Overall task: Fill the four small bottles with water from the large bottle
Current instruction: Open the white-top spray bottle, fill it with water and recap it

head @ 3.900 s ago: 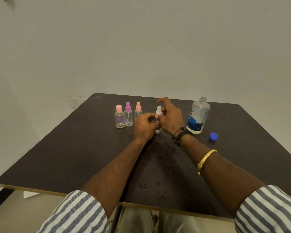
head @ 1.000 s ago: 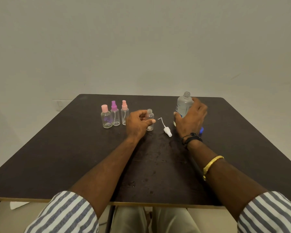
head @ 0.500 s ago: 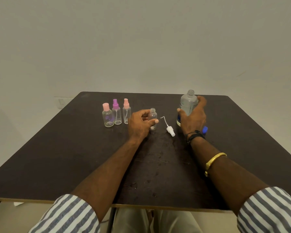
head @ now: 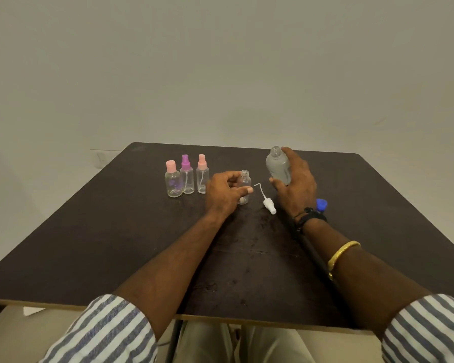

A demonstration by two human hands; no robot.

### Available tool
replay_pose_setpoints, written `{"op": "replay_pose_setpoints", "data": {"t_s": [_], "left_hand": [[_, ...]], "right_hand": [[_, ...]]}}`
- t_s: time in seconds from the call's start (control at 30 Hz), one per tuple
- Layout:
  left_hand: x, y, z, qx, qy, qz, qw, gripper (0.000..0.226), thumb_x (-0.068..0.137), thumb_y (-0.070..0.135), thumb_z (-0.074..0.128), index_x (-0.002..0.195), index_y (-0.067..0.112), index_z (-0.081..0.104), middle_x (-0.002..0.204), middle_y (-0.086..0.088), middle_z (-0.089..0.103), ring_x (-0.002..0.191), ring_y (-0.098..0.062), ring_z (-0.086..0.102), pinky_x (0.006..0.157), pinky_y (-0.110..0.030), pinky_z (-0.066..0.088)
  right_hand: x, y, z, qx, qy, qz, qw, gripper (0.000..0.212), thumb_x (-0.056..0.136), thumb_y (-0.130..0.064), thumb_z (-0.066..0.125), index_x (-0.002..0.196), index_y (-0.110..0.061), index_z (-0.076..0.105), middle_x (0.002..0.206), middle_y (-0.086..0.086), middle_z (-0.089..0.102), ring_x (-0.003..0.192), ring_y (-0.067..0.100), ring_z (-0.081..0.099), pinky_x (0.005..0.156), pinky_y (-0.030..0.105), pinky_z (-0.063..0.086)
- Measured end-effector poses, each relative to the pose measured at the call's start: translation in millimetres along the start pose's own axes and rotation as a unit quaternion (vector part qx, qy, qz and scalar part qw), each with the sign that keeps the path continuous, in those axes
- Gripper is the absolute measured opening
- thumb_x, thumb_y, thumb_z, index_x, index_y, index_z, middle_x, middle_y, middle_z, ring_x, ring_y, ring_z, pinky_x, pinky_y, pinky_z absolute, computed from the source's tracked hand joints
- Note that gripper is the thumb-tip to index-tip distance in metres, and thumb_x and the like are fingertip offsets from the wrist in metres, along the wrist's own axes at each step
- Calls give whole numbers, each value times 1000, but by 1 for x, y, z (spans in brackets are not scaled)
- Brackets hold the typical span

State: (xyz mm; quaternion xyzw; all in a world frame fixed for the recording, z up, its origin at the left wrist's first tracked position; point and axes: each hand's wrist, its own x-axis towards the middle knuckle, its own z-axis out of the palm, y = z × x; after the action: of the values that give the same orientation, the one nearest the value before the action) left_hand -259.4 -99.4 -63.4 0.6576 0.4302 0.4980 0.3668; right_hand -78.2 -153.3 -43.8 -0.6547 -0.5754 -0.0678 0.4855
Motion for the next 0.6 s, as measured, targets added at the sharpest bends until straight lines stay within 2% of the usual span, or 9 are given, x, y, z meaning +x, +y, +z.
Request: {"op": "replay_pose_setpoints", "data": {"t_s": [0.1, 0.2, 0.37, 0.6], "left_hand": [[1, -1, 0, 12, -7, 4, 1000, 42, 72, 18, 90, 111, 13, 77, 95, 2, 79, 87, -12, 76, 84, -39, 63], [0, 2, 0, 23, -5, 15, 1000, 43, 72, 22, 91, 112, 15, 77, 96, 3, 79, 88, -10, 75, 85, -37, 63], [1, 6, -1, 24, -2, 26, 999, 43, 72, 21, 91, 112, 13, 77, 97, 1, 79, 88, -11, 75, 85, -38, 63], [-1, 12, -2, 28, -13, 42, 999, 40, 72, 20, 91, 109, 13, 78, 92, 3, 79, 84, -11, 76, 83, -38, 63]], "right_hand": [[1, 0, 2, -32, -26, -52, 998, 73, 82, -20, 77, 146, -28, 43, 138, 6, 54, 120, 26, 55, 89, 41, 55], [2, 3, 2, -66, -53, -91, 992, 72, 83, -25, 73, 147, -33, 40, 140, 5, 52, 122, 27, 53, 88, 51, 56], [3, 6, 2, -112, -69, -140, 981, 65, 89, -26, 68, 148, -31, 43, 140, 11, 53, 123, 32, 54, 92, 52, 54], [3, 6, 1, -145, -88, -157, 973, 58, 93, -31, 59, 148, -33, 42, 142, 12, 52, 126, 33, 53, 95, 54, 52]]}}
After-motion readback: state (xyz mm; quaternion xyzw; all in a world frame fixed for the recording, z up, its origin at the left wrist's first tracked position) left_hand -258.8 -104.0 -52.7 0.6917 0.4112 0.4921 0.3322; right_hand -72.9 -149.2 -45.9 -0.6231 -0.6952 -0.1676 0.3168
